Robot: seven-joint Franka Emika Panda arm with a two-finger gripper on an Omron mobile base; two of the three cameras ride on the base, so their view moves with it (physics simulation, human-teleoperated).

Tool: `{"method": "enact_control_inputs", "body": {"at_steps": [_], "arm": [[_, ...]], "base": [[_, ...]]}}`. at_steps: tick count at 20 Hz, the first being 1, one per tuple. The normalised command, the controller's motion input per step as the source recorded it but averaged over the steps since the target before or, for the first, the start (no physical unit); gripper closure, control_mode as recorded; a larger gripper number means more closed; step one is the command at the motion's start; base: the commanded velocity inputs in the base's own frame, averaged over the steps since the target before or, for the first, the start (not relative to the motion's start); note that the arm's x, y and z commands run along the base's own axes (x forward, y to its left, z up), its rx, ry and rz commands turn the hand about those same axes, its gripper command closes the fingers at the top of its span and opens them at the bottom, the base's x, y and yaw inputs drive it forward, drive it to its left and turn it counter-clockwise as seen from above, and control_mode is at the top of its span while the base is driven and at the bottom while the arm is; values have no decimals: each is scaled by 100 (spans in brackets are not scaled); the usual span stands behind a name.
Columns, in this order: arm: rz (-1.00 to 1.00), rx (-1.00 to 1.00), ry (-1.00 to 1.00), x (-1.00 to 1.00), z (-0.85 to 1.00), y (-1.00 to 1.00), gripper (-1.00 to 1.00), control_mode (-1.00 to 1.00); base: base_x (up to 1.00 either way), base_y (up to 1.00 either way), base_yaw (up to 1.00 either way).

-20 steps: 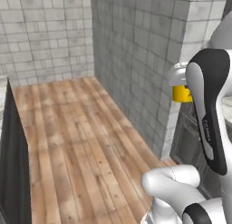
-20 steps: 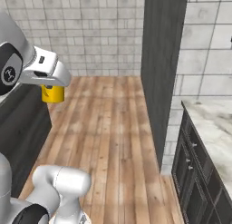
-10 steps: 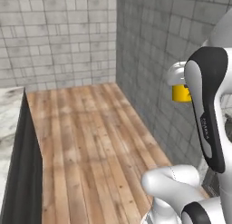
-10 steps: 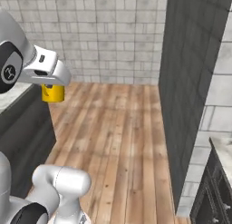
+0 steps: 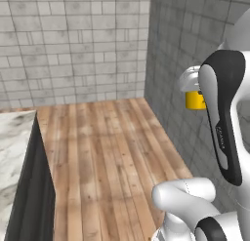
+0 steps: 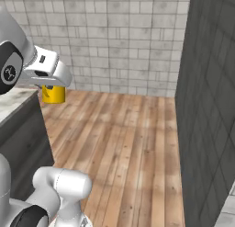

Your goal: There is a tray on the dining counter. Grab the cup, mug, and pitcher and place them on the tray. The pitcher may be placed next to the tray if it cannot fit the tray.

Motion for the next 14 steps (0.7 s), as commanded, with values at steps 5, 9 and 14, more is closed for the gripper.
{"method": "enact_control_inputs", "body": {"at_steps": [5,9,14], "arm": [[0,0,0,0,0,0,100,100],[0,0,0,0,0,0,100,100],[0,0,0,0,0,0,100,100]], "base": [[100,0,18],[100,0,18],[100,0,18]]}}
